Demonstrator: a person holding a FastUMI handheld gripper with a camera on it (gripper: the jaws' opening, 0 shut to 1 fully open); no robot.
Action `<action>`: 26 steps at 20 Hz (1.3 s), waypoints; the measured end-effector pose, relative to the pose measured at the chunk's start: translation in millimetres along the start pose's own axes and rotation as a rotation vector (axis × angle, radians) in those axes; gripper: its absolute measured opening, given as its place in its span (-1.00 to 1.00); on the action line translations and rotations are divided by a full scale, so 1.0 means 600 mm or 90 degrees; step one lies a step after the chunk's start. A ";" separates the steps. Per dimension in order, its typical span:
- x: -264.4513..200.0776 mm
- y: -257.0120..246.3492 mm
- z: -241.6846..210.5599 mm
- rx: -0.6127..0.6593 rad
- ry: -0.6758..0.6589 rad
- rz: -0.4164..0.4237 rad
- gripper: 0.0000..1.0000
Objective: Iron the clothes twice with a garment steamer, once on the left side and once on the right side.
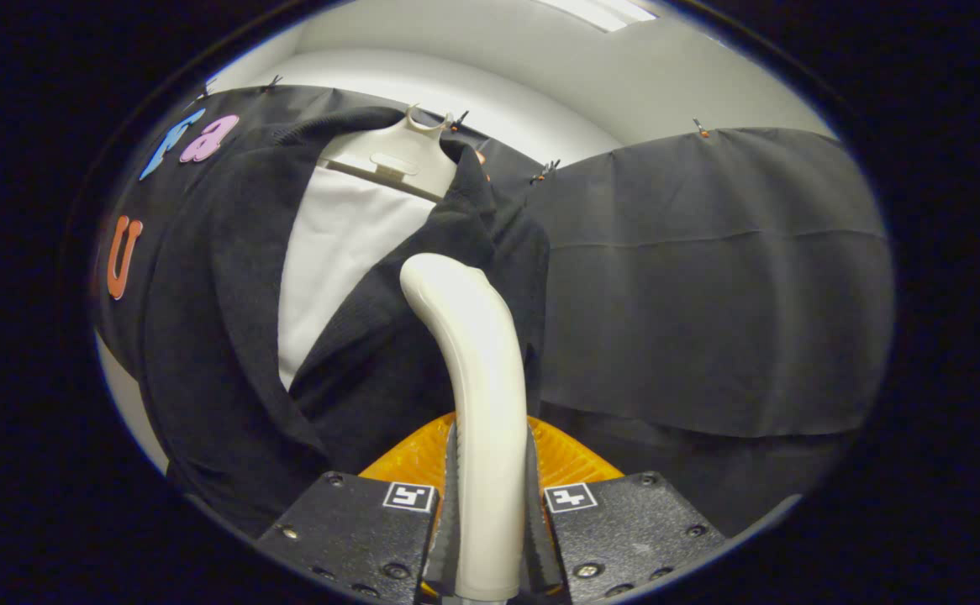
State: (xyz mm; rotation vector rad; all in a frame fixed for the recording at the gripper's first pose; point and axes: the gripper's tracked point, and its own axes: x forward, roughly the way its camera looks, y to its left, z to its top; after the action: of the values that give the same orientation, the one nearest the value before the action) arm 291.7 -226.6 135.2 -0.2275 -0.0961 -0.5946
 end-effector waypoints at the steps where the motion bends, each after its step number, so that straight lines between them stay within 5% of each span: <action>1: 0.001 0.000 -0.008 -0.001 0.007 0.000 -0.31; 26: -0.093 0.029 -0.287 -0.050 0.183 0.017 -0.31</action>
State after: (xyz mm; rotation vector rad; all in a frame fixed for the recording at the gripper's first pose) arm 259.6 -223.4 -44.0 -0.2168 0.2073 -0.5992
